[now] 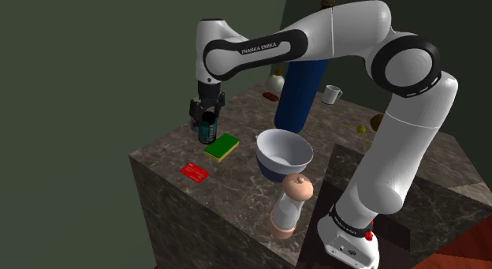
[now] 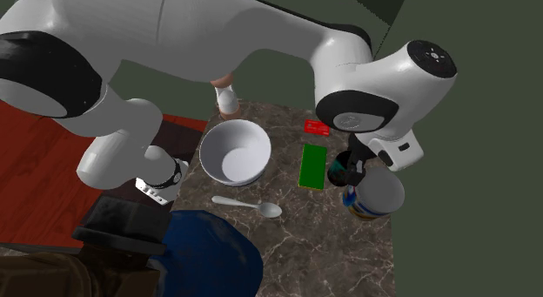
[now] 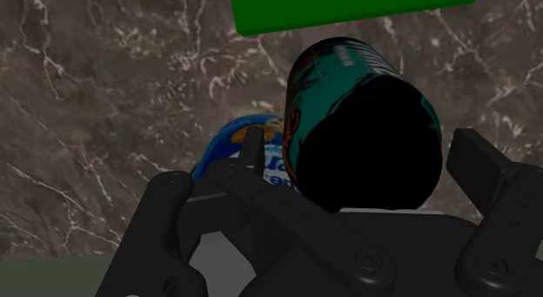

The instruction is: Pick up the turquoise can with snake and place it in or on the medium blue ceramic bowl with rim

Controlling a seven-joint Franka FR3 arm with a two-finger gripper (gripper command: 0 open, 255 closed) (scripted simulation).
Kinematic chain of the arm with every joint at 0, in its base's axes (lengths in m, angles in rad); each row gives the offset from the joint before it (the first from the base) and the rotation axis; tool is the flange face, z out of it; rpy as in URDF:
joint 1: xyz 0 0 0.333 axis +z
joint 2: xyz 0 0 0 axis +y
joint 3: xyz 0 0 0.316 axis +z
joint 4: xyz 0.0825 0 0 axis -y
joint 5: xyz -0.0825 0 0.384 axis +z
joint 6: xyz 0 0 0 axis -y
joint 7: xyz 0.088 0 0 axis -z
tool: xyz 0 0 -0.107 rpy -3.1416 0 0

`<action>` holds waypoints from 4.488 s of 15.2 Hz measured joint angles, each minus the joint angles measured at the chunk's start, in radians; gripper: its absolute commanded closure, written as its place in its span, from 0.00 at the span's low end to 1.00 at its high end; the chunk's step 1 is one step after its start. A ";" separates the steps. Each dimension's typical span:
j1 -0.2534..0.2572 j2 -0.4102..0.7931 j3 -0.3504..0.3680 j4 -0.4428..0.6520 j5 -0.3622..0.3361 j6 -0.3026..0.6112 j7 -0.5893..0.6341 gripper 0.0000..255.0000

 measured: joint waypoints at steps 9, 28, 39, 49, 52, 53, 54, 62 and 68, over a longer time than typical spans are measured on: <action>0.000 0.000 0.000 -0.001 0.000 0.002 0.000 1.00; 0.000 -0.021 0.001 0.134 0.006 -0.154 -0.004 1.00; 0.002 -0.019 0.003 0.285 0.005 -0.303 -0.003 1.00; 0.009 0.022 0.006 0.476 -0.003 -0.454 0.001 1.00; 0.005 0.006 0.004 0.476 0.001 -0.471 -0.004 1.00; 0.001 -0.022 0.002 0.445 0.007 -0.467 -0.009 1.00; -0.001 -0.054 0.002 0.417 0.013 -0.470 -0.011 1.00; -0.013 -0.402 -0.022 0.049 0.072 -0.446 -0.049 1.00; -0.006 -0.623 -0.048 -0.106 0.095 -0.509 -0.074 1.00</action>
